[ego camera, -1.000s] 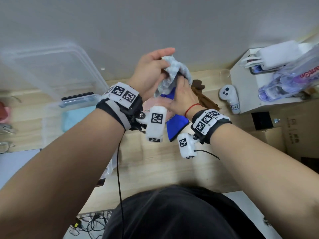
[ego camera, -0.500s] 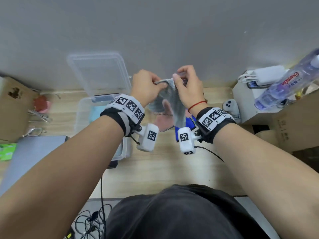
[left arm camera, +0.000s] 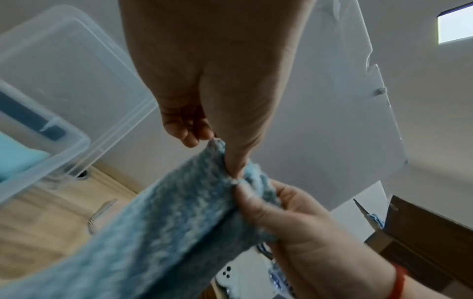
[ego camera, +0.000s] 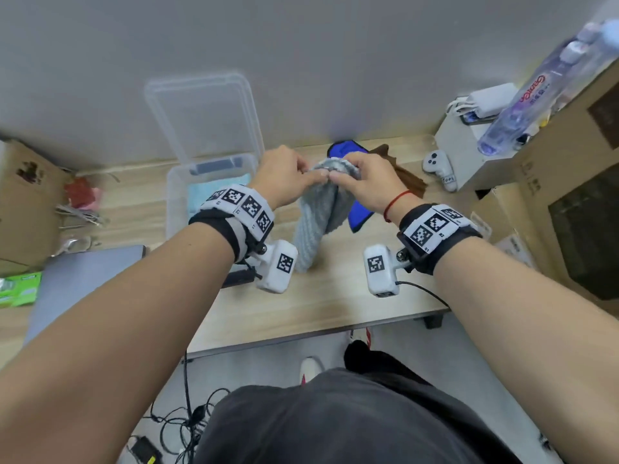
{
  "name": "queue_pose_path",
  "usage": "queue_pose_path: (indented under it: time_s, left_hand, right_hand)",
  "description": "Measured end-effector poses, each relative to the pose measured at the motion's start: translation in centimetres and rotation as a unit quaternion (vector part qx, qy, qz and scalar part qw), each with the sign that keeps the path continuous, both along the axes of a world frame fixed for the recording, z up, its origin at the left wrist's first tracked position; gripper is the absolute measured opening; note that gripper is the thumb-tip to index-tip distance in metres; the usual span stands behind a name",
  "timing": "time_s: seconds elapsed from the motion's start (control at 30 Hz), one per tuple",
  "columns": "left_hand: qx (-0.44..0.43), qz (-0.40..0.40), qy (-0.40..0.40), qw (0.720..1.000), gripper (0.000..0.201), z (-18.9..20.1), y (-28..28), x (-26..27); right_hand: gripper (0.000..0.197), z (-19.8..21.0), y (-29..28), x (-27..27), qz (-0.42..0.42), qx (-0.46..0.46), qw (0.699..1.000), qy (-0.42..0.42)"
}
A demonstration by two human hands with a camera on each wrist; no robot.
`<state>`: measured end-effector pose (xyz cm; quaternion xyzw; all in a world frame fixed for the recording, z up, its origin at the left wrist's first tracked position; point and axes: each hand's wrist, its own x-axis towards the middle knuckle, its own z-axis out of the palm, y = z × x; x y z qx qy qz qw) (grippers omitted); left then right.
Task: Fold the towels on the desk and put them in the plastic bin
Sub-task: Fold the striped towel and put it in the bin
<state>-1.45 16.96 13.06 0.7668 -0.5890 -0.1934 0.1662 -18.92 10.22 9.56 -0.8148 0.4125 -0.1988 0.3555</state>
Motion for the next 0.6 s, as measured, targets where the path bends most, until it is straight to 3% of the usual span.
queue_pose_path:
  time_s: [0.1, 0.2, 0.3, 0.37, 0.47, 0.6]
  left_hand:
    - [0.024, -0.076, -0.006, 0.997, 0.04, -1.5, 2.1, 0.5]
    - [0.029, -0.107, 0.013, 0.994, 0.024, -2.4, 3.7, 0.3]
    - [0.014, -0.064, 0.163, 0.984, 0.016, -2.1, 4.8, -0.9]
    - [-0.004, -0.02, 0.209, 0.978, 0.015, -1.3, 5.0, -1.5]
    - [-0.004, -0.01, 0.157, 0.988, 0.027, -0.8, 5.0, -1.3]
    - [0.051, -0.082, 0.112, 0.989, 0.046, -1.4, 5.0, -0.2]
  right_hand:
    - [0.045, -0.2, 1.2, -1.3, -0.037, 0.023, 0.999, -0.021]
    - [0.045, 0.2, 2.2, -2.4, -0.042, 0.032, 0.998, -0.016]
    - [0.039, 0.9, 2.7, -3.1, -0.065, 0.045, 0.995, -0.054]
    - [0.025, 1.2, 2.7, -3.7, -0.081, 0.043, 0.994, -0.066]
    - [0.012, 1.8, 2.7, -5.0, -0.093, 0.048, 0.991, -0.082]
    - [0.01, 1.8, 2.0, -7.2, -0.108, 0.05, 0.99, -0.071]
